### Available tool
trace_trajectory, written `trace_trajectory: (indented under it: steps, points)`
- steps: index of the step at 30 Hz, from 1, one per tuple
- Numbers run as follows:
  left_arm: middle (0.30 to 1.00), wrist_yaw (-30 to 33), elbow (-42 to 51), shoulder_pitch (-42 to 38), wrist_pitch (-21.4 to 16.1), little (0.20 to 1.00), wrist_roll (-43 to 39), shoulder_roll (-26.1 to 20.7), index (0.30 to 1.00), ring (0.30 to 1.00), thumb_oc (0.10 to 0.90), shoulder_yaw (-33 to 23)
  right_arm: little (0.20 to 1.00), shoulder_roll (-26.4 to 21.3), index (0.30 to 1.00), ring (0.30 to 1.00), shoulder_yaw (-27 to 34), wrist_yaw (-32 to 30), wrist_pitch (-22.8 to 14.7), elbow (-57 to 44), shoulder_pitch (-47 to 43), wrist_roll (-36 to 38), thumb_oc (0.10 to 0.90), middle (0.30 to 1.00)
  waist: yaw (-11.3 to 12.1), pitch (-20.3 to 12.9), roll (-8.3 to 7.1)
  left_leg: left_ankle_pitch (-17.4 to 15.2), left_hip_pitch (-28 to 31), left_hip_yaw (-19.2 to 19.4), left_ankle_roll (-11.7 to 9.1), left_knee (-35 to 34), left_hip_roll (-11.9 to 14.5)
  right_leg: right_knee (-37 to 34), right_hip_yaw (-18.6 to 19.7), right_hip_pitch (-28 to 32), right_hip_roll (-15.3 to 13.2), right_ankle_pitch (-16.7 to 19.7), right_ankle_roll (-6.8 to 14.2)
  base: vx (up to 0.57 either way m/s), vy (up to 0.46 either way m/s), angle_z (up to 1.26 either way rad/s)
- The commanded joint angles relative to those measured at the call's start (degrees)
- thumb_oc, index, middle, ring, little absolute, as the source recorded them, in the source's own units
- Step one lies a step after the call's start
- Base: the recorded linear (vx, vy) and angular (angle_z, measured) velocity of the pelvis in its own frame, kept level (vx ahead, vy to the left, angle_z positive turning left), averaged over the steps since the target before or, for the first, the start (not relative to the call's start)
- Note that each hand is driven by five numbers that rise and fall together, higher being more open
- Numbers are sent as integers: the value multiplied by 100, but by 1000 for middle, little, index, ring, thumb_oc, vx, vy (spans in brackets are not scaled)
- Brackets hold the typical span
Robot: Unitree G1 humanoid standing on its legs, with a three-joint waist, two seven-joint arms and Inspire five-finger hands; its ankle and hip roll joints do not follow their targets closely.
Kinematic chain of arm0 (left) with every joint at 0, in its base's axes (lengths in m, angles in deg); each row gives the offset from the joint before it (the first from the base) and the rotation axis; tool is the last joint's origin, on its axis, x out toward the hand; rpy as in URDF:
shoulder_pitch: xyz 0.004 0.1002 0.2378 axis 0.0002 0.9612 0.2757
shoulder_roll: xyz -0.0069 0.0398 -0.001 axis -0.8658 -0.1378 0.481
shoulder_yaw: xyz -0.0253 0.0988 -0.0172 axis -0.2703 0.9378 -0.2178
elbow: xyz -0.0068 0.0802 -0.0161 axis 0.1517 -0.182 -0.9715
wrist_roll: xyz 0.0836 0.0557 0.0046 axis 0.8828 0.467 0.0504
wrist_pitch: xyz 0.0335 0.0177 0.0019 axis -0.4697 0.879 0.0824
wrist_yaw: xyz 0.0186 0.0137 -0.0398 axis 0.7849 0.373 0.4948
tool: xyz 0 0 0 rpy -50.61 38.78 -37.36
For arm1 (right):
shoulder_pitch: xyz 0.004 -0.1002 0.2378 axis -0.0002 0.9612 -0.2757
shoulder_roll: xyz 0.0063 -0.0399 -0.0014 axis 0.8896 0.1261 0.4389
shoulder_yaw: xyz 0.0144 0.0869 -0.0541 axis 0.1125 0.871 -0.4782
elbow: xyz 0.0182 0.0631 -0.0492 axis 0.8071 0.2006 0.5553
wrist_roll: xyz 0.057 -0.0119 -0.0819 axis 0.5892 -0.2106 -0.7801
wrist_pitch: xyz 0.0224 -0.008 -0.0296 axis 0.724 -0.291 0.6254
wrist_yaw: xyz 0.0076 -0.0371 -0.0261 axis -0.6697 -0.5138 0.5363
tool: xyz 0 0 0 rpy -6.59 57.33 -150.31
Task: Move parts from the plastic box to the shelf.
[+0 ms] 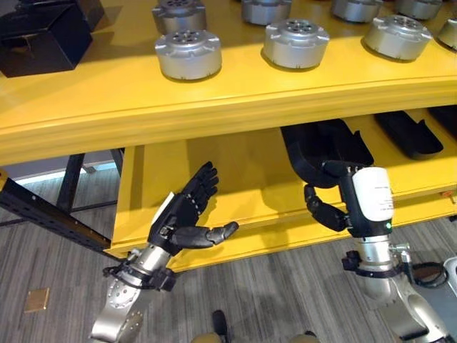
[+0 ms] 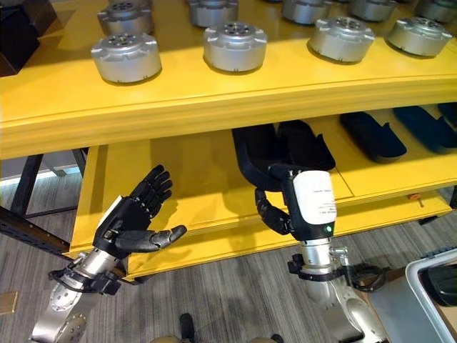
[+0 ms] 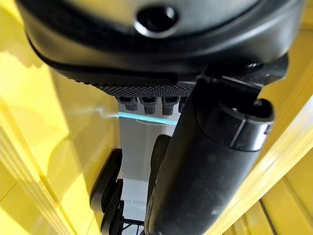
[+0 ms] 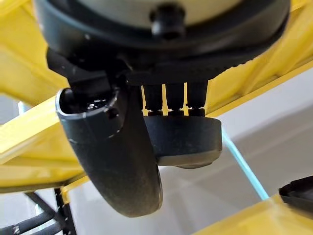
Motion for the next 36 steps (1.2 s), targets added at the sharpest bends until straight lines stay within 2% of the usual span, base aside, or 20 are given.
trace_trajectory:
  steps: [1, 2, 3, 4, 5, 7, 10, 13, 16, 20, 21, 24, 32, 36]
  points:
    - [1000, -307, 650, -313, -643, 1000, -67, 67, 1000, 1000, 900, -151, 300, -335, 300, 300, 151, -276, -314, -161, -712, -24, 400, 300, -58, -489, 148, -781, 164, -300, 216, 187, -32, 174, 513, -284, 1021, -984, -283, 75, -29, 32]
    - [1000, -339, 666, -355, -597, 1000, -103, 68, 1000, 1000, 900, -111, 300, -342, 300, 300, 185, -240, -313, -176, -642, -31, 400, 300, -125, -486, 136, -797, 177, -441, 223, 170, -74, 40, 770, -289, 1165, -1049, -294, 108, -55, 96]
    - [1000, -385, 596, -520, -541, 1000, -153, 71, 1000, 1000, 900, 15, 300, -389, 300, 300, 221, -152, -340, -201, -484, -79, 400, 300, -289, -507, 125, -793, 167, -765, 220, 121, -142, -284, 1388, -431, 1382, -880, -294, 101, -58, 109]
    - [1000, -407, 548, -605, -522, 1000, -88, 88, 1000, 1000, 900, 95, 300, -404, 300, 300, 208, -91, -341, -195, -450, -57, 400, 300, -373, -497, 129, -801, 193, -903, 216, 95, -153, -360, 1672, -508, 1481, -805, -286, 84, -64, 130]
    - [1000, -414, 531, -630, -520, 1000, -65, 93, 1000, 1000, 900, 121, 300, -409, 300, 300, 203, -81, -341, -189, -445, -47, 400, 300, -398, -491, 133, -803, 204, -946, 214, 86, -152, -373, 1746, -526, 1515, -789, -287, 62, -60, 122]
    - [1000, -441, 497, -693, -488, 1000, -43, 65, 1000, 1000, 900, 224, 300, -404, 300, 300, 213, 30, -356, -118, -400, -61, 400, 300, -521, -449, 132, -849, 257, -1142, 205, 101, -156, -343, 2132, -625, 1658, -746, -295, 83, -104, 113]
    - [1000, -306, 455, -636, -623, 1000, 28, -10, 1000, 1000, 900, 259, 300, -559, 300, 300, 185, 139, -636, 41, -428, -55, 400, 300, -496, -453, 121, -819, 281, -1268, 140, 36, -134, -601, 2108, -487, 1725, -734, -376, 42, -108, 38]
    - [1000, -285, 447, -635, -616, 1000, -168, -30, 1000, 1000, 900, 274, 300, -717, 300, 300, -129, 278, -557, 219, -750, -102, 400, 300, -360, -457, 118, -799, 258, -1354, 68, 47, -98, -774, 2017, -341, 1686, -751, -424, 41, -108, 11]
    - [1000, -443, 438, -610, -565, 1000, -368, -17, 1000, 1000, 900, 283, 300, -772, 300, 300, -467, 360, -413, 607, -1088, -4, 400, 300, -228, -472, 111, -788, 306, -1420, 12, 43, -60, -851, 1834, -173, 1661, -813, -485, 60, -118, 5]
    - [1000, -558, 494, -508, -514, 1000, -360, -44, 1000, 1000, 900, 277, 300, -687, 300, 300, -848, 410, -184, 1363, -1406, -317, 400, 300, -60, -527, 103, -712, 313, -1514, -47, 43, -14, -945, 1649, -34, 1637, -807, -539, 50, -91, 17]
    - [1000, -561, 484, -505, -518, 1000, -380, -61, 1000, 1000, 900, 276, 300, -677, 300, 300, -946, 468, -14, 1512, -1476, -392, 400, 300, -12, -534, 105, -700, 317, -1542, -57, 32, -5, -976, 1600, -3, 1632, -805, -546, 37, -48, 20]
    - [1000, -642, 489, -448, -479, 1000, -455, -83, 1000, 1000, 900, 225, 300, -617, 300, 300, -1097, 472, 48, 1912, -1636, -357, 400, 300, 75, -525, 113, -671, 307, -1593, -86, 27, 18, -1023, 1523, 42, 1623, -802, -559, 37, -50, 13]
    - [1000, -764, 505, -372, -308, 1000, -427, -27, 1000, 1000, 900, 117, 300, -245, 300, 300, -1409, 648, 279, 2700, -1969, -320, 400, 300, 249, -477, 131, -627, 270, -1694, -122, 9, 20, -1094, 1373, 88, 1605, -790, -575, 46, -28, 5]
    - [1000, -840, 480, -432, -238, 1000, -385, 17, 1000, 1000, 900, 111, 300, 29, 300, 300, -1549, 644, 652, 3282, -2222, -277, 400, 300, 326, -396, 166, -628, 252, -1736, -131, -2, 25, -1096, 1309, 92, 1599, -812, -590, 36, -6, 5]
